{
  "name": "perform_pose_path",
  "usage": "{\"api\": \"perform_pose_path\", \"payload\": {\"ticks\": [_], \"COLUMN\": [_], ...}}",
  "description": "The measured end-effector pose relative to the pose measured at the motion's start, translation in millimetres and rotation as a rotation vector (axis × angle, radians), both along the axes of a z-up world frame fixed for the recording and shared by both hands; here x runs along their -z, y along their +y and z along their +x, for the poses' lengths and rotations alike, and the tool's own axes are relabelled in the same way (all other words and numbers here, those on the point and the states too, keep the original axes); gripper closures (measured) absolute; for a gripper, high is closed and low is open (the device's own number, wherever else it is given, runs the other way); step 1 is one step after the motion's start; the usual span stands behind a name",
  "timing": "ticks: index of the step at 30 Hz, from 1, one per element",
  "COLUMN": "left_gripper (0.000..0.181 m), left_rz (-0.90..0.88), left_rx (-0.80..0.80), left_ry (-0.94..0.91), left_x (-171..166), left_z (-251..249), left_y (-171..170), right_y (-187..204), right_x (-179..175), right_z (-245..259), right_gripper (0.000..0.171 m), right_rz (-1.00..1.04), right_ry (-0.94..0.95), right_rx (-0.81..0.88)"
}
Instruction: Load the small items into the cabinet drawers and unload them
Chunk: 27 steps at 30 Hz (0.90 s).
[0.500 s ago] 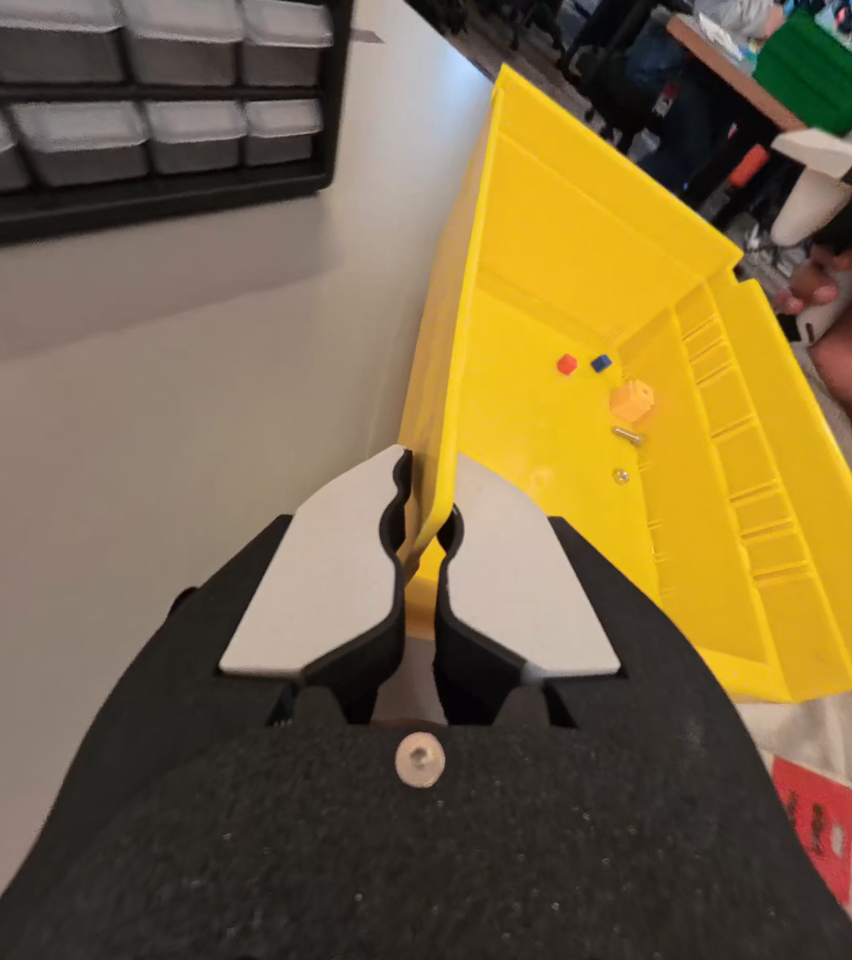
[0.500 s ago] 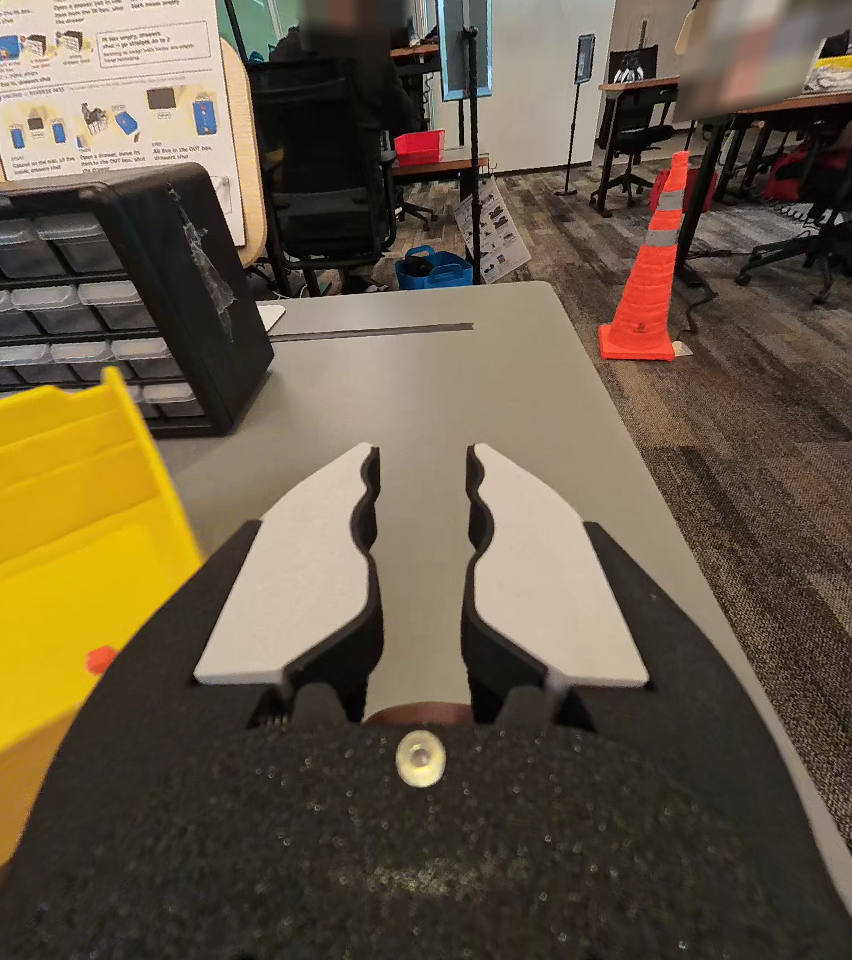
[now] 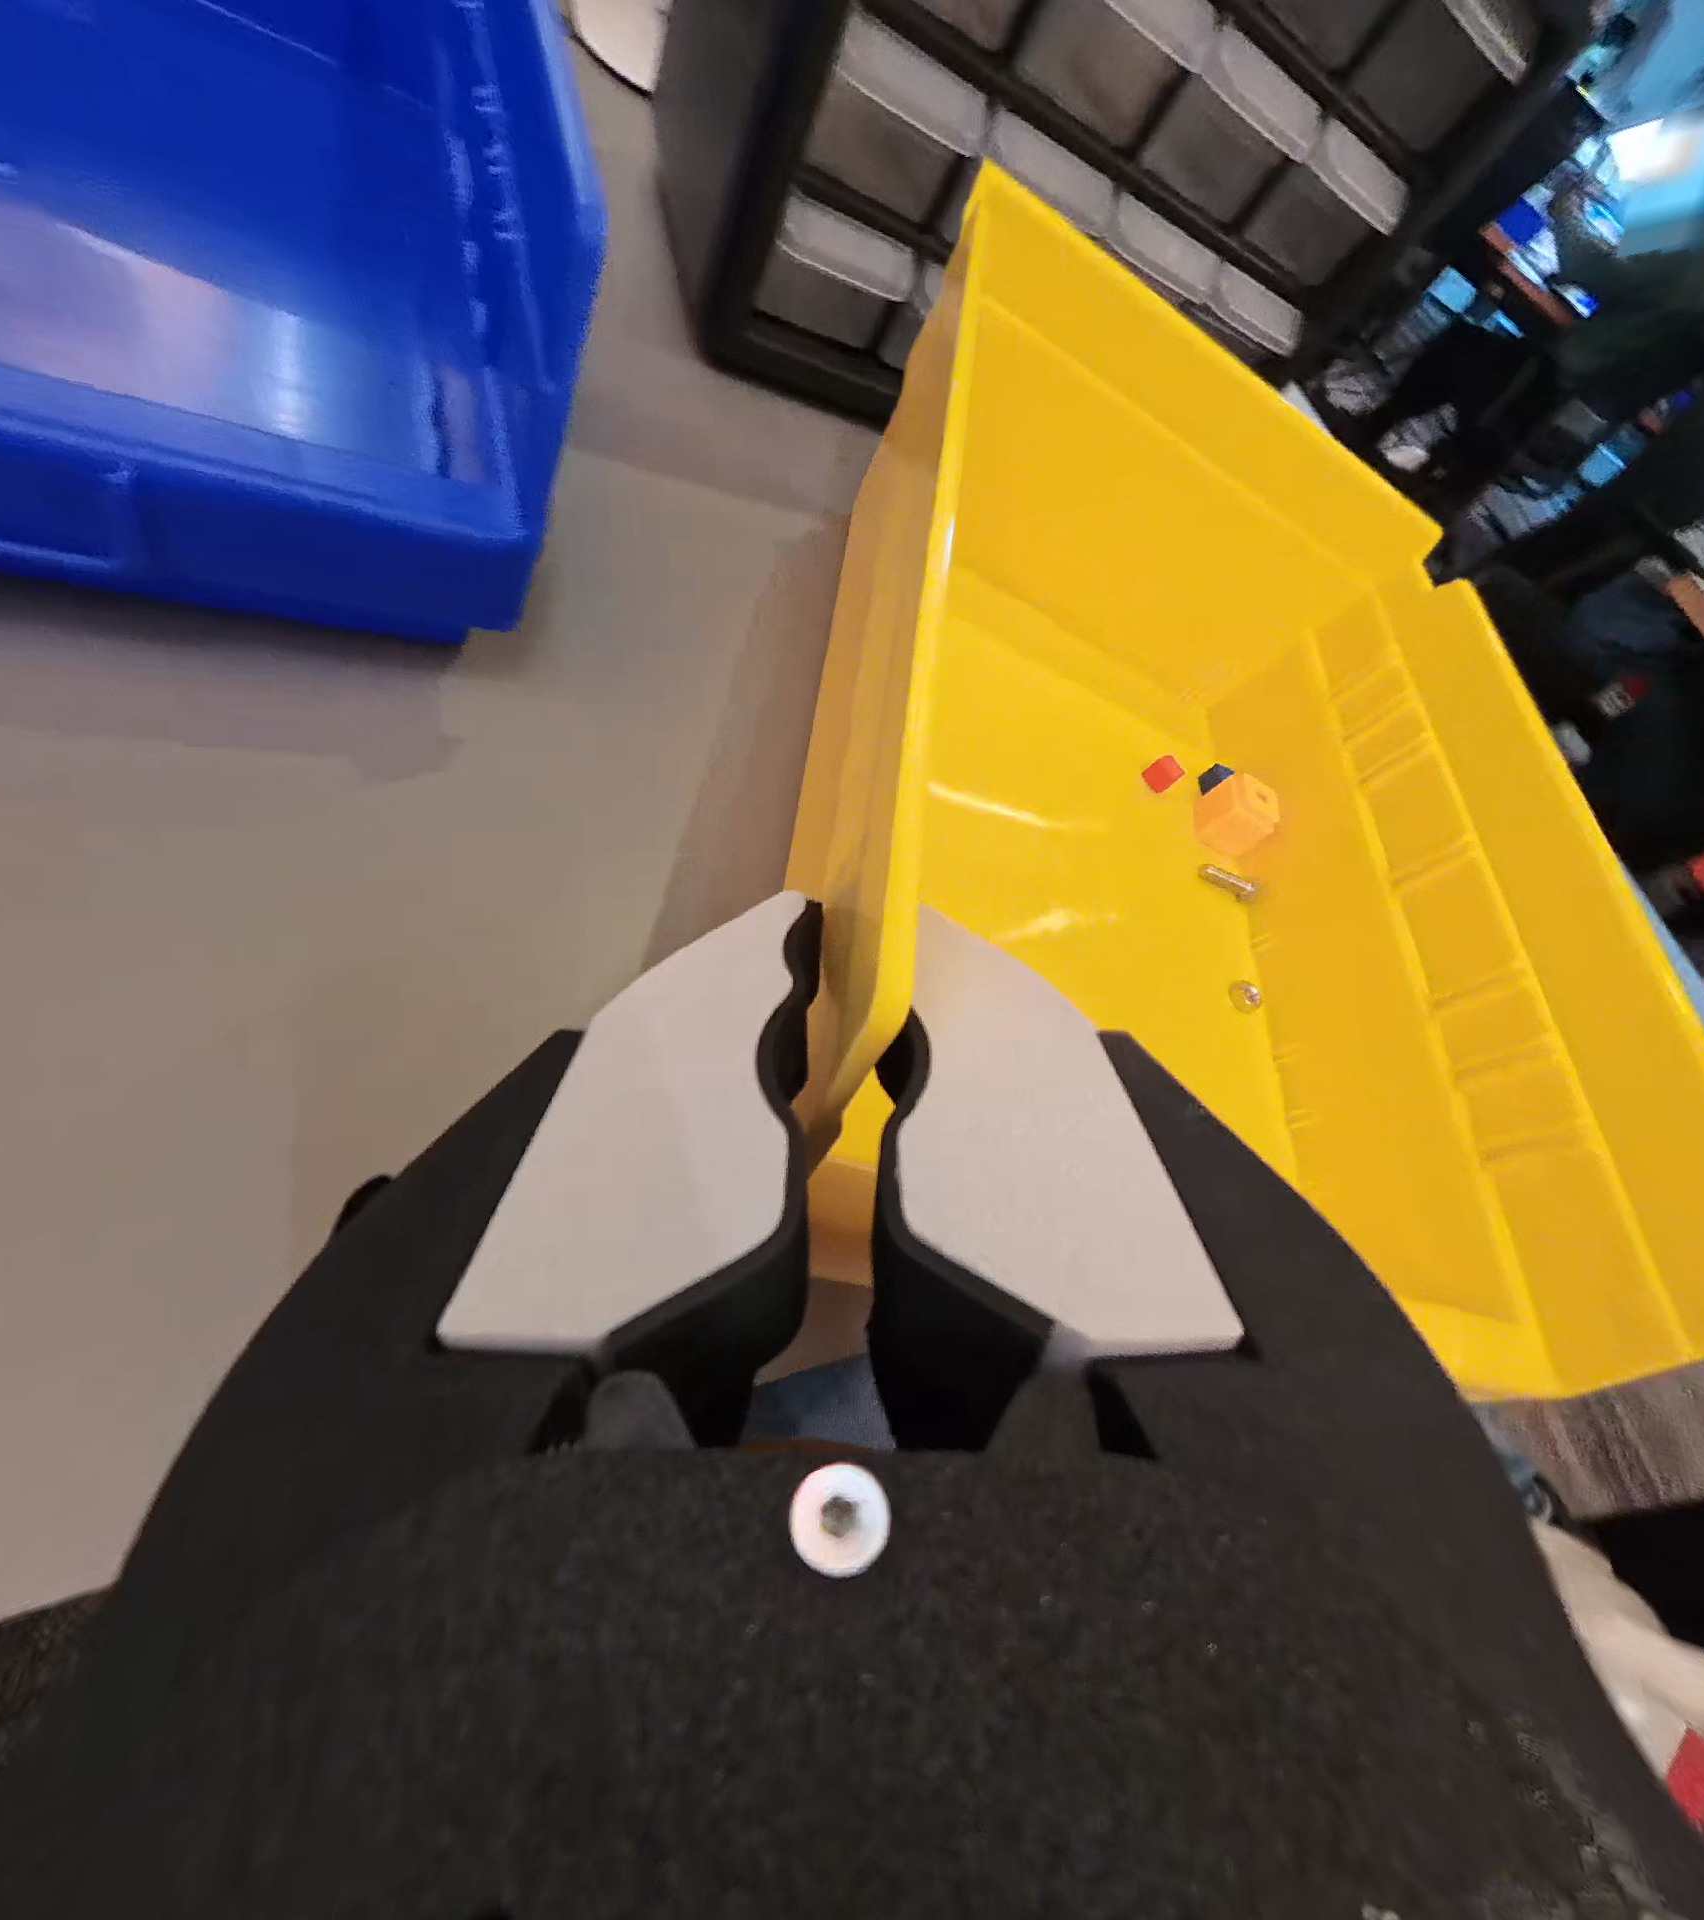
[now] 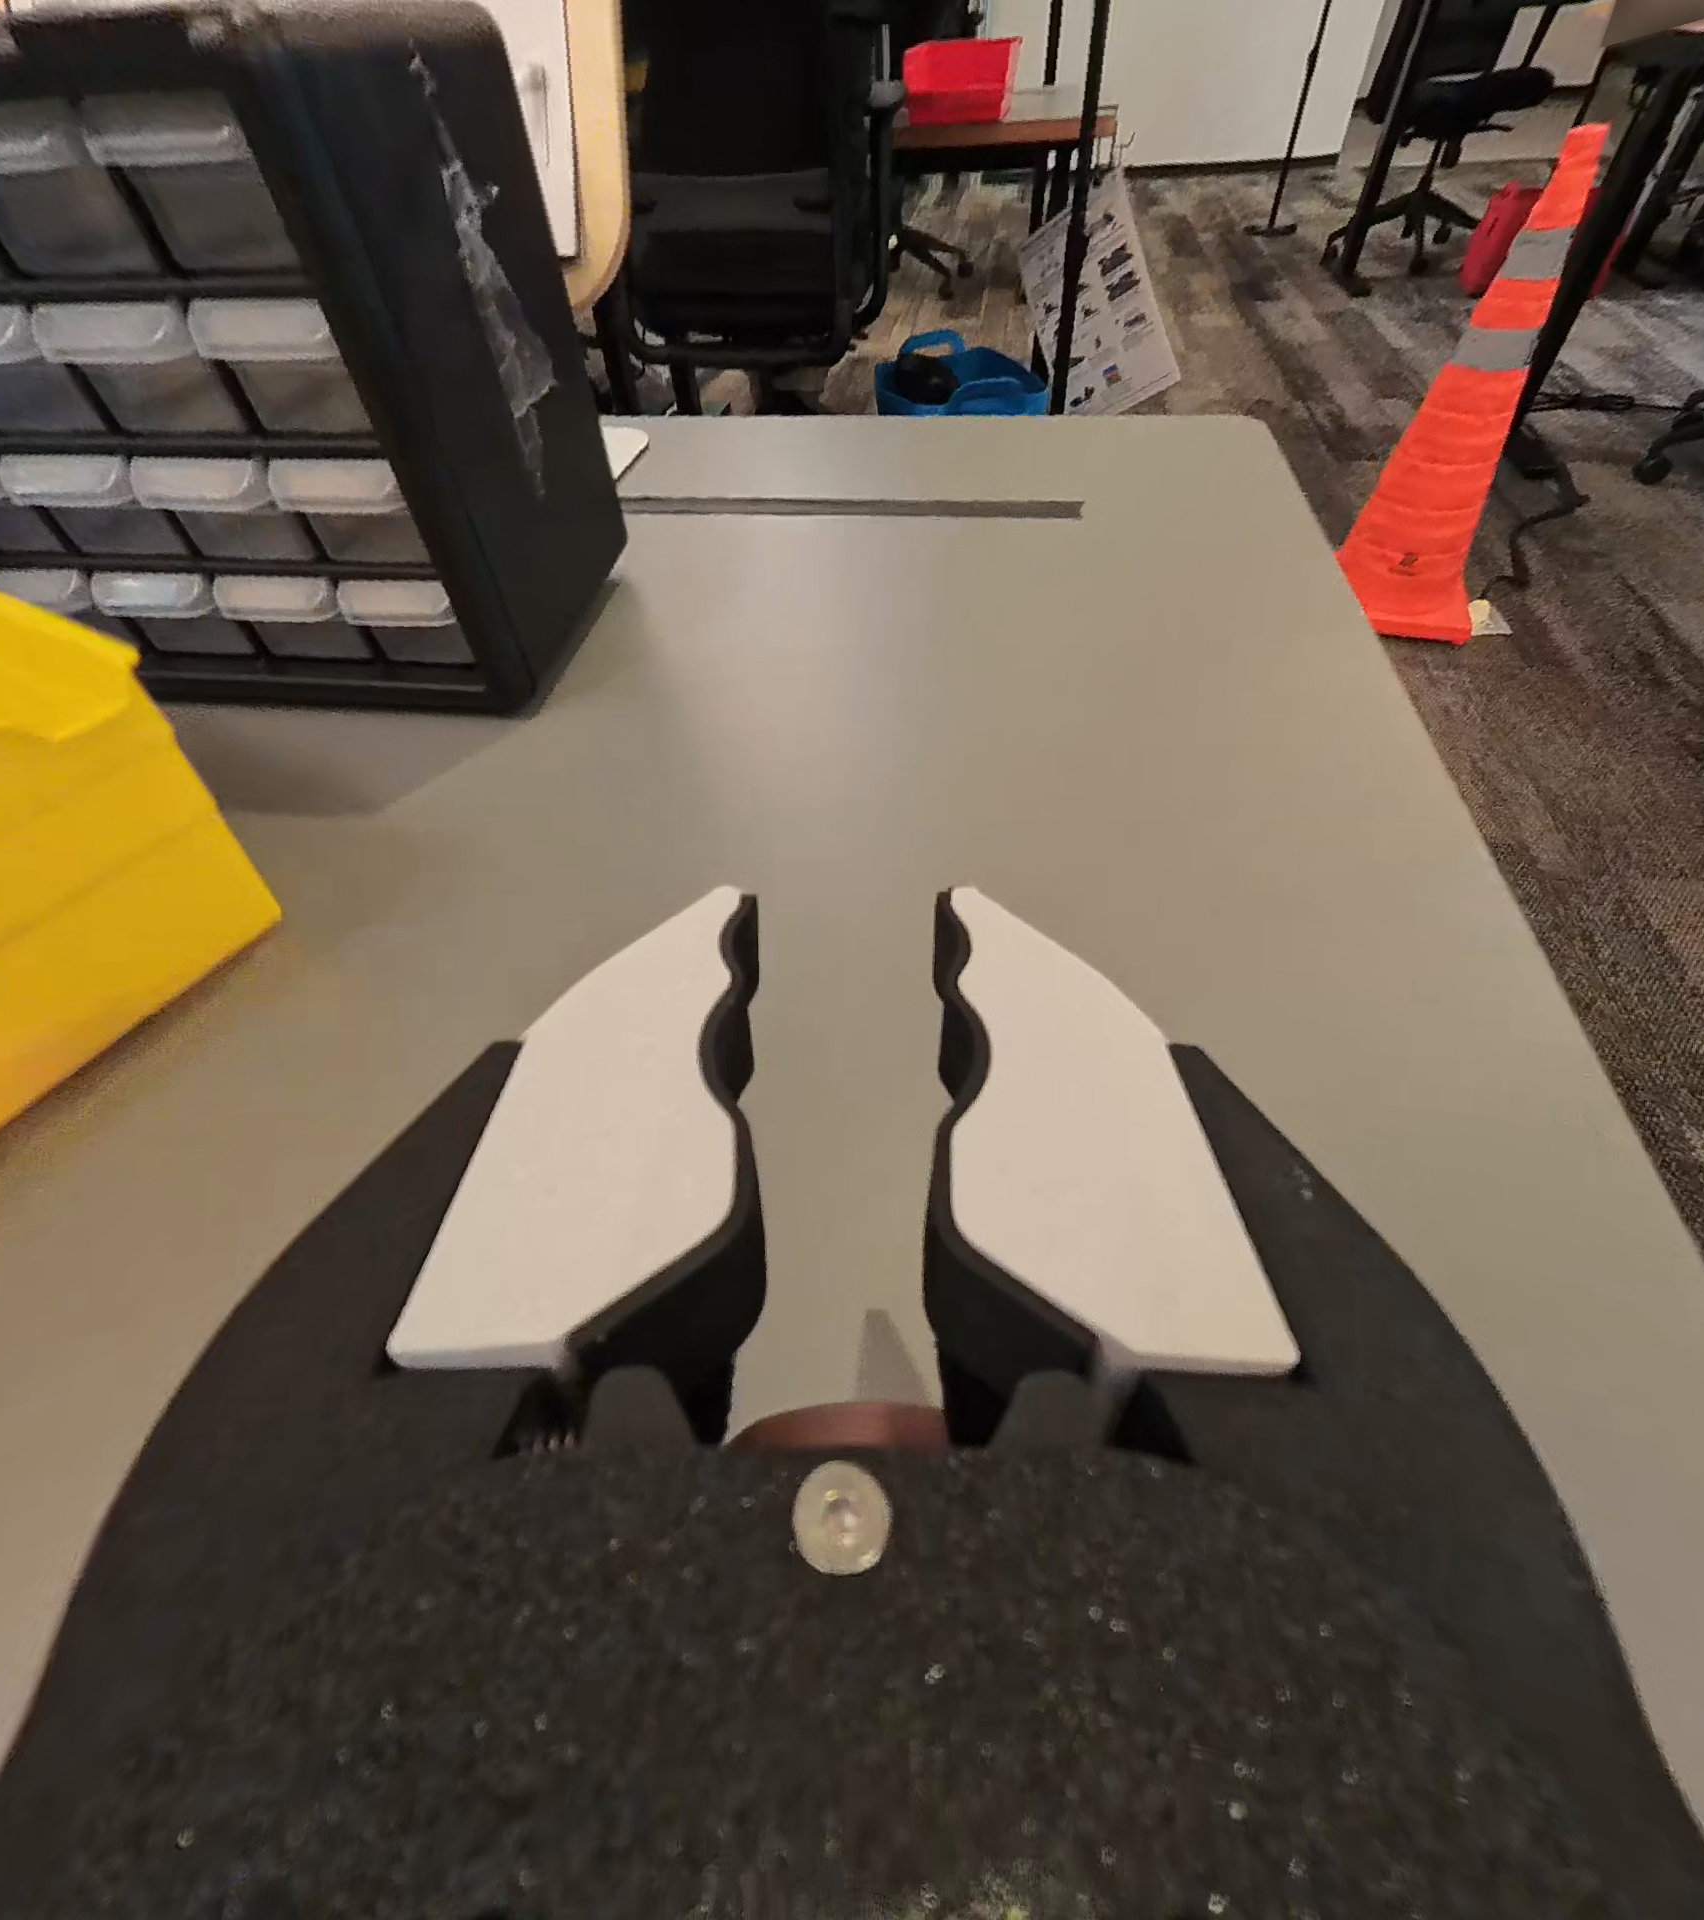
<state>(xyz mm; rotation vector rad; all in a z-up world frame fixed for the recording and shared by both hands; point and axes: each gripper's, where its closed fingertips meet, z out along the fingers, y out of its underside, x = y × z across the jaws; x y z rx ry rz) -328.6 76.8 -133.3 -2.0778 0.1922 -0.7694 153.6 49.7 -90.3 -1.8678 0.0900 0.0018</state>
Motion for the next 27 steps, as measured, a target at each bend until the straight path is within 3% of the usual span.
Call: {"api": "perform_pose_path", "payload": {"ticks": [5,10,24,27], "left_gripper": [0.174,0.174,0.173,0.172], "left_rz": [-0.057,-0.162,-0.035,-0.083], "left_rx": [-0.158,-0.143,-0.162,-0.171], "left_ry": [-0.085,-0.29,-0.163,-0.265], "left_x": [2,6,0,1], "left_z": [-6,2,-4,-4], "left_y": [-3,-11,-3,0], "right_y": [3,5,9,9], "right_x": [7,15,31,31], "right_z": [-5,-7,-18,-19], "right_gripper": [0.139,0.139,0.139,0.139], "right_rz": [-0.029,-0.052,-0.115,-0.122], "right_ry": [-0.031,-0.021,-0.093,-0.12], "right_rx": [-0.013,-0.022,-0.05,-0.052]}}
